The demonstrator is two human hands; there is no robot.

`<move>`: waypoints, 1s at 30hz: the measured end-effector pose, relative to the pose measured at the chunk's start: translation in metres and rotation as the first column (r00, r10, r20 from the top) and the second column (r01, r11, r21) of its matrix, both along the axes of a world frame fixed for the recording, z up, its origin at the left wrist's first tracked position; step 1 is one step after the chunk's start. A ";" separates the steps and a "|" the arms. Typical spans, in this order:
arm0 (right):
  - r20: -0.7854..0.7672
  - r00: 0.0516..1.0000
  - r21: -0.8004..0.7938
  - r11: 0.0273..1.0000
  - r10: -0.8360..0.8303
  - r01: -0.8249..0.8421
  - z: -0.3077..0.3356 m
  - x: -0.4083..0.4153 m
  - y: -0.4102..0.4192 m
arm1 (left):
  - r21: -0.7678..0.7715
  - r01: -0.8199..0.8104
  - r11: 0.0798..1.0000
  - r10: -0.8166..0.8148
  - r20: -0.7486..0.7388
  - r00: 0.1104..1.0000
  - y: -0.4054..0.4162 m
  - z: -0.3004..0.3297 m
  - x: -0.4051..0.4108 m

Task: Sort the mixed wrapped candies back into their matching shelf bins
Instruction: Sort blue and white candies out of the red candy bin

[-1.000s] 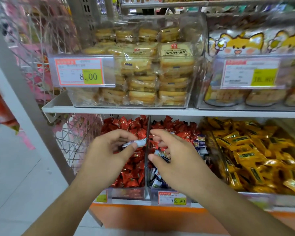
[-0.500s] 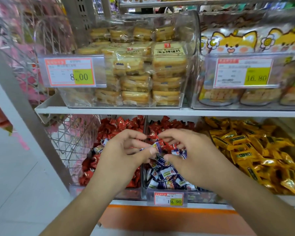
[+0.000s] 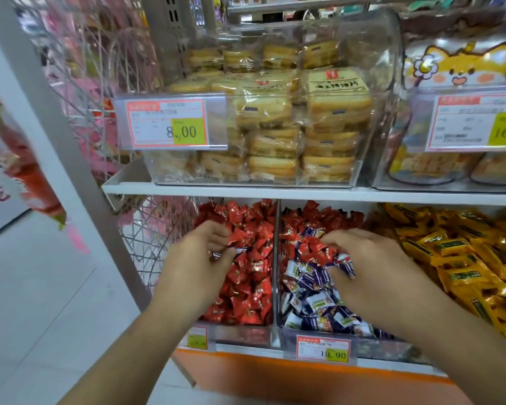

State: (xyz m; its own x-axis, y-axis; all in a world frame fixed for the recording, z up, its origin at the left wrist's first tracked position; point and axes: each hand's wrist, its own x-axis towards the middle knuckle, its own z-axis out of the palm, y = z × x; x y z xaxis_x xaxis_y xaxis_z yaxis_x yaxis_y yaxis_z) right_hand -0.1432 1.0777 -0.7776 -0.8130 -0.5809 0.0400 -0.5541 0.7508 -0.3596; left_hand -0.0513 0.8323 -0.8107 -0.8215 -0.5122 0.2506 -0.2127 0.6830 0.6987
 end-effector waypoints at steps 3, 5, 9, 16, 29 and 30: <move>0.012 0.995 -0.080 0.992 0.095 -0.094 -0.001 0.010 -0.009 | -0.112 0.002 0.994 0.006 0.067 0.998 -0.014 -0.009 -0.001; 0.031 0.984 -0.118 0.978 0.175 -0.170 -0.005 0.015 -0.018 | -0.188 0.030 0.982 -0.013 0.091 0.996 -0.018 -0.014 -0.004; 0.066 0.965 -0.122 0.962 0.254 -0.245 -0.018 0.017 -0.028 | -0.250 0.087 0.964 -0.048 0.158 0.986 -0.021 -0.022 -0.016; 0.036 0.970 -0.153 0.960 0.242 -0.234 -0.022 0.015 -0.029 | -0.165 0.092 0.982 -0.063 0.173 0.983 -0.023 -0.036 -0.033; 0.043 0.971 -0.163 0.960 0.235 -0.225 -0.023 0.017 -0.031 | -0.142 -0.046 0.989 0.063 0.119 0.991 -0.023 -0.031 -0.033; 0.041 0.971 -0.162 0.960 0.236 -0.227 -0.023 0.017 -0.031 | -0.124 -0.061 0.990 0.072 0.091 0.993 -0.024 -0.027 -0.031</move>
